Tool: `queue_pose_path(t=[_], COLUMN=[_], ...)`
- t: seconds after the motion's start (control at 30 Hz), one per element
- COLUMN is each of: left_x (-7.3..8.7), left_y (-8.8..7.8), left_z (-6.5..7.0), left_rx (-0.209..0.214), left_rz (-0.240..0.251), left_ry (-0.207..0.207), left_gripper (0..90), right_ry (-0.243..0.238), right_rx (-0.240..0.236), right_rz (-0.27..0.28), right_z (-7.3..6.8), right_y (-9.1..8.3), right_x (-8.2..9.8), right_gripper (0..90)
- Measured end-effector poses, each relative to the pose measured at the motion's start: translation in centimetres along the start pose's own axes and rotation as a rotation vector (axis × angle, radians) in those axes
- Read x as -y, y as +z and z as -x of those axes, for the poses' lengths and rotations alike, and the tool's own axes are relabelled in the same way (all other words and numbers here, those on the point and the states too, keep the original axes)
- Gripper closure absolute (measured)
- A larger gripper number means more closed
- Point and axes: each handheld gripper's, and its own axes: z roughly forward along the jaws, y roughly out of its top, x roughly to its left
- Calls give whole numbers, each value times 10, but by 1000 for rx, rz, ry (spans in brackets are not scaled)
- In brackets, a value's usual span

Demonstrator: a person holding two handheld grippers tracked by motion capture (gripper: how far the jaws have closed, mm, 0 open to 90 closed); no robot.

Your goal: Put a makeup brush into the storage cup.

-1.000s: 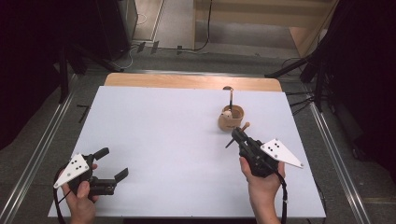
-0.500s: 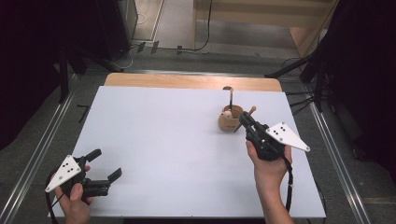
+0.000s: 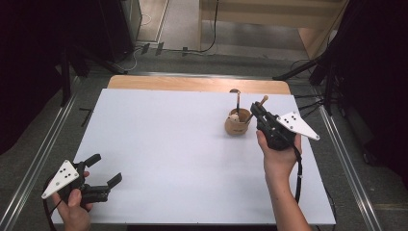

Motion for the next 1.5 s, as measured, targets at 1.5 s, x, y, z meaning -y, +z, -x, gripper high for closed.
queue_pose_path(t=[1.5], left_x=[0], left_y=[-2], left_z=[-4], left_rx=[3], left_rz=[10], left_ry=[-15], left_gripper=[0], right_ry=[37], right_rx=[93], right_rz=[-210], right_z=[32], right_y=[85], right_x=[67], right_gripper=[840])
